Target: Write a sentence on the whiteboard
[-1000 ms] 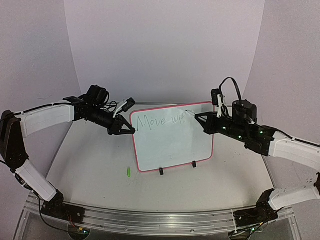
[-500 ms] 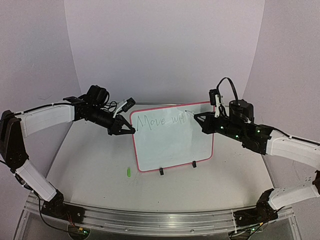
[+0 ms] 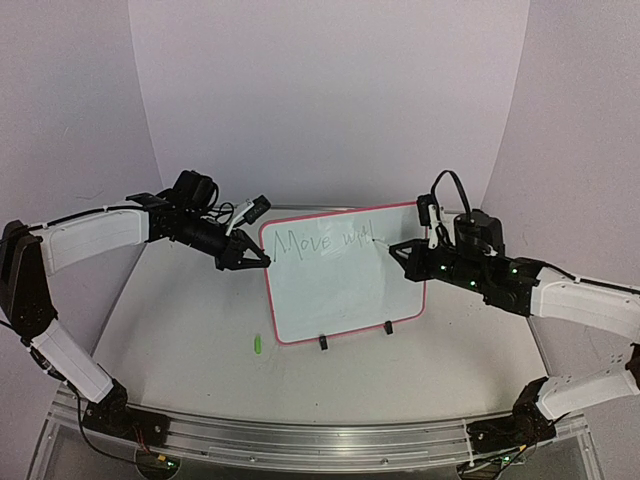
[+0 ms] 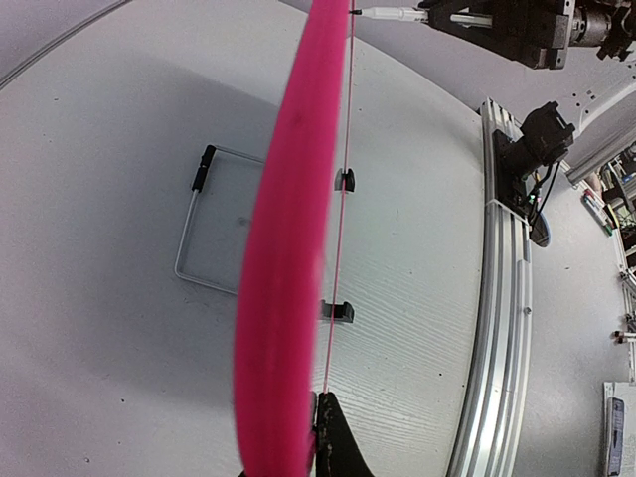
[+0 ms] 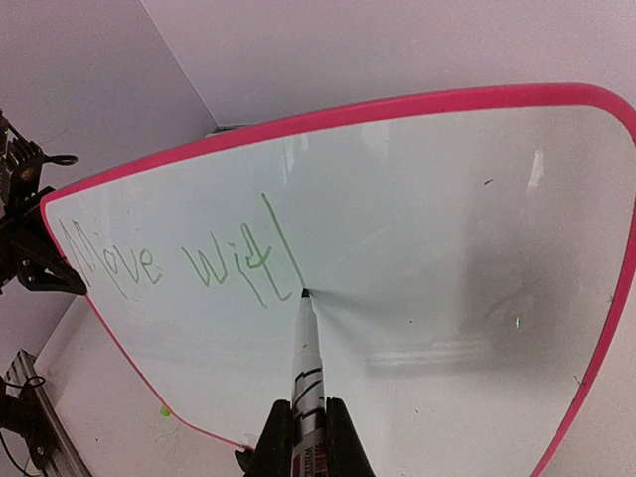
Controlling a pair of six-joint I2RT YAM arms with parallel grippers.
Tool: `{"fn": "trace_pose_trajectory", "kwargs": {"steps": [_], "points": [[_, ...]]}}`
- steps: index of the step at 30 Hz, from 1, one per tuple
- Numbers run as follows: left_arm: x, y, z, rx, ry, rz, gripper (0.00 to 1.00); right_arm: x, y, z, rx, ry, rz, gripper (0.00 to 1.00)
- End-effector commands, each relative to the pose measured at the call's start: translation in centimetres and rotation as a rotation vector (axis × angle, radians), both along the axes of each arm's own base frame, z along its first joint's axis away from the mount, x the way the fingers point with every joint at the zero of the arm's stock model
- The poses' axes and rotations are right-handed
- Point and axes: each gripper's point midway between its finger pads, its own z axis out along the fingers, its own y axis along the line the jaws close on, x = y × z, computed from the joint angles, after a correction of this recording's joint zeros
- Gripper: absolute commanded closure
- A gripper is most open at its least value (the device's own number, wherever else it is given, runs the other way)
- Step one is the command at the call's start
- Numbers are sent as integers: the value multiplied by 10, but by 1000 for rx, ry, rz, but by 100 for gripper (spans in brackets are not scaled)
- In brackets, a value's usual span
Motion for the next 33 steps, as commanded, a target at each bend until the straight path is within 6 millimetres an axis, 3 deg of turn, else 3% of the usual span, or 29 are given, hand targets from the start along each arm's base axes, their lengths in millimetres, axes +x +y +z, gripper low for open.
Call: {"fn": "trace_pose_trajectory", "kwargs": {"steps": [1,12,21,33], "points": [[10,7,-14,65,-36,23,100,1,-4,12,18,-21,-16,100],[10,7,-13,64,-37,23,100,4,-3,45,58,-107,-18,100],[10,7,-14,67,-37,23,100,7,3,46,51,-107,0,100],[10,7,-15,68,-36,24,100,12,-16,44,48,-107,-105,100]]}}
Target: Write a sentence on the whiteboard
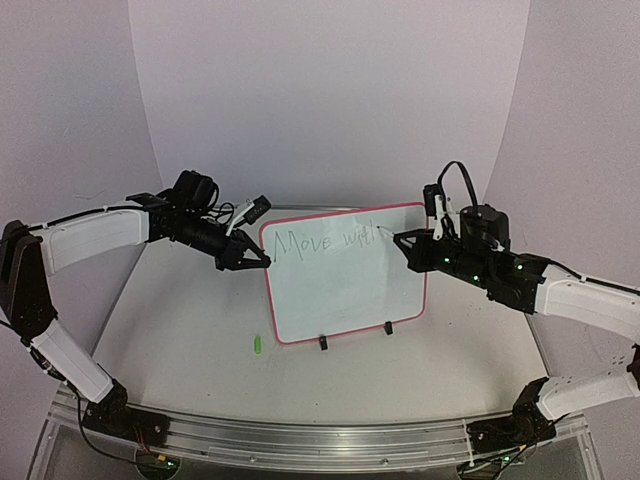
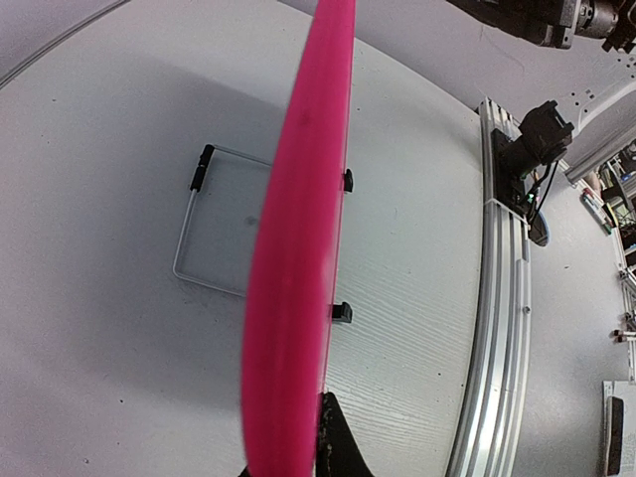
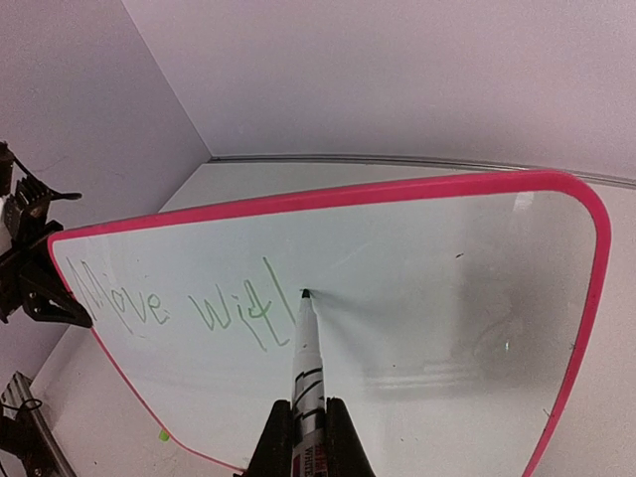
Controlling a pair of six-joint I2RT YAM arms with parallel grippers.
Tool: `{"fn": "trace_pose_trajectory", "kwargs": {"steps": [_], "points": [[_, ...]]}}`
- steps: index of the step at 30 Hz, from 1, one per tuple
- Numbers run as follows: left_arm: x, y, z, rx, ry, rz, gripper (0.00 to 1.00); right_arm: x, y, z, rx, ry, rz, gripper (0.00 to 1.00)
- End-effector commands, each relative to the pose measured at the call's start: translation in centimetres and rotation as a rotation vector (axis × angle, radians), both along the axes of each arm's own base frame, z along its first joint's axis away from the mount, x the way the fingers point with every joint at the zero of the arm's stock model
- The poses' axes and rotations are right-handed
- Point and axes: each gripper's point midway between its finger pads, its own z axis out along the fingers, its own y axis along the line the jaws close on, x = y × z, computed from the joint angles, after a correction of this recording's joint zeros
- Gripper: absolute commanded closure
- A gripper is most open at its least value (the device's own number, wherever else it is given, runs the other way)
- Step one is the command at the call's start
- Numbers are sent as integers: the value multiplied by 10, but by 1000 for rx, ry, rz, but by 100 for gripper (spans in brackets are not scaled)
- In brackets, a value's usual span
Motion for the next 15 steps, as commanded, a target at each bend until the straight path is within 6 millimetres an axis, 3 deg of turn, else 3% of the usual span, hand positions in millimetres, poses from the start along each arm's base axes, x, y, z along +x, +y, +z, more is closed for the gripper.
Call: {"fn": "trace_pose_trajectory", "kwargs": {"steps": [1,15], "points": [[11,7,-15,70,-37,26,100,6,-11,20,34,-44,-69,100],[11,7,-14,68,-39,26,100,1,-15,-1,26,13,-74,100]]}}
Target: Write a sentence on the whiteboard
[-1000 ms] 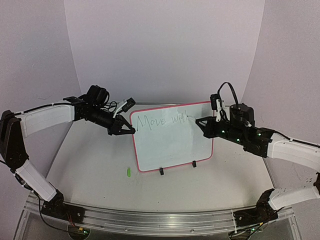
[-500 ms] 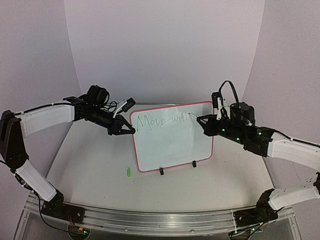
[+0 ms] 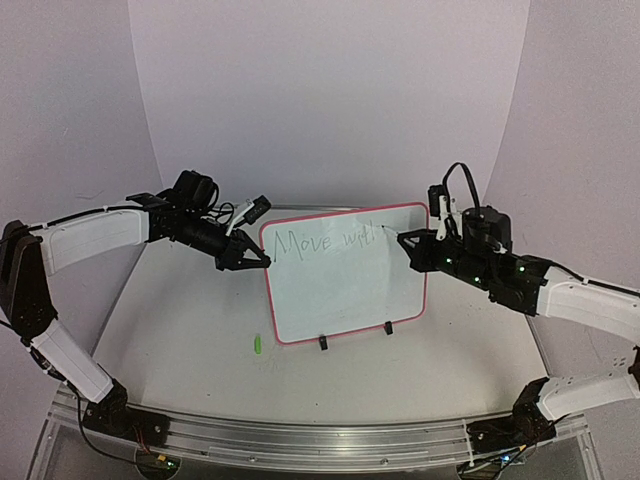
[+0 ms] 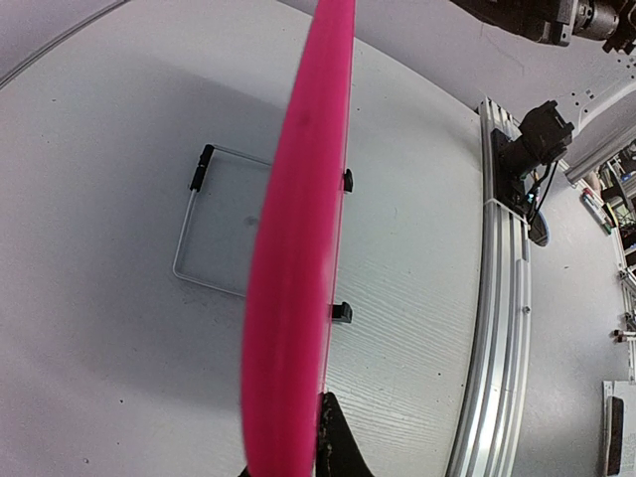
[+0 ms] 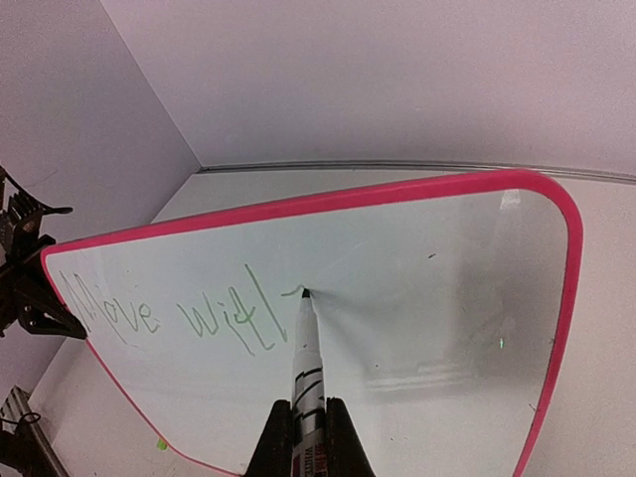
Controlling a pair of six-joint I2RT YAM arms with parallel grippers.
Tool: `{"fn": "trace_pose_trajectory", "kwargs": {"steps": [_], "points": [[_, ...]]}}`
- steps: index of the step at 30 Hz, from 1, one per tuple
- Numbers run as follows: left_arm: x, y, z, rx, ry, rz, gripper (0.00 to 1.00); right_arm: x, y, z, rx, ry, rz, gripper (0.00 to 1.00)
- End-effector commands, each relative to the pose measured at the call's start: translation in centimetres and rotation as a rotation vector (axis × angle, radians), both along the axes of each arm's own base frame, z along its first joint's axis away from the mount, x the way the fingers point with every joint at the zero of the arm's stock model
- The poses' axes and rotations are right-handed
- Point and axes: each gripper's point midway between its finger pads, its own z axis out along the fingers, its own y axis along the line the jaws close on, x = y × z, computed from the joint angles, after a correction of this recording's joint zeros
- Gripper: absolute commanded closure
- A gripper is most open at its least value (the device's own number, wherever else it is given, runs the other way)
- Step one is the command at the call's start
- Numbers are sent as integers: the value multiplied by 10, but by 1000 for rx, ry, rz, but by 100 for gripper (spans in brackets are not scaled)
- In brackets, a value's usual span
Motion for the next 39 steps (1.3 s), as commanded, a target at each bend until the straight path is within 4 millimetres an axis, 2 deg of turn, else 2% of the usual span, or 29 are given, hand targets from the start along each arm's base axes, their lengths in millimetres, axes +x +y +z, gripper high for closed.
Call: {"fn": "trace_pose_trajectory", "kwargs": {"steps": [1,7,10,15,22,30,39], "points": [[11,7,-14,68,-40,26,100,-2,-8,-6,15,22,-32,100],[10,7,-13,66,-40,25,100,-6,-9,-24,9,70,-31,100],[10,7,-13,66,-38,26,100,-7,-10,-27,6,77,-30,100],[10,7,-12,64,-39,24,100,-10,-12,-19,15,64,-25,100],[11,7,-12,61,-40,24,100,-21,2,11,66,2,82,100],[11,6,-13,63,-36,24,100,-10,16,16,61,-15,108,100],[10,7,-14,66,-37,25,100,-2,13,24,68,-41,69,100]]}}
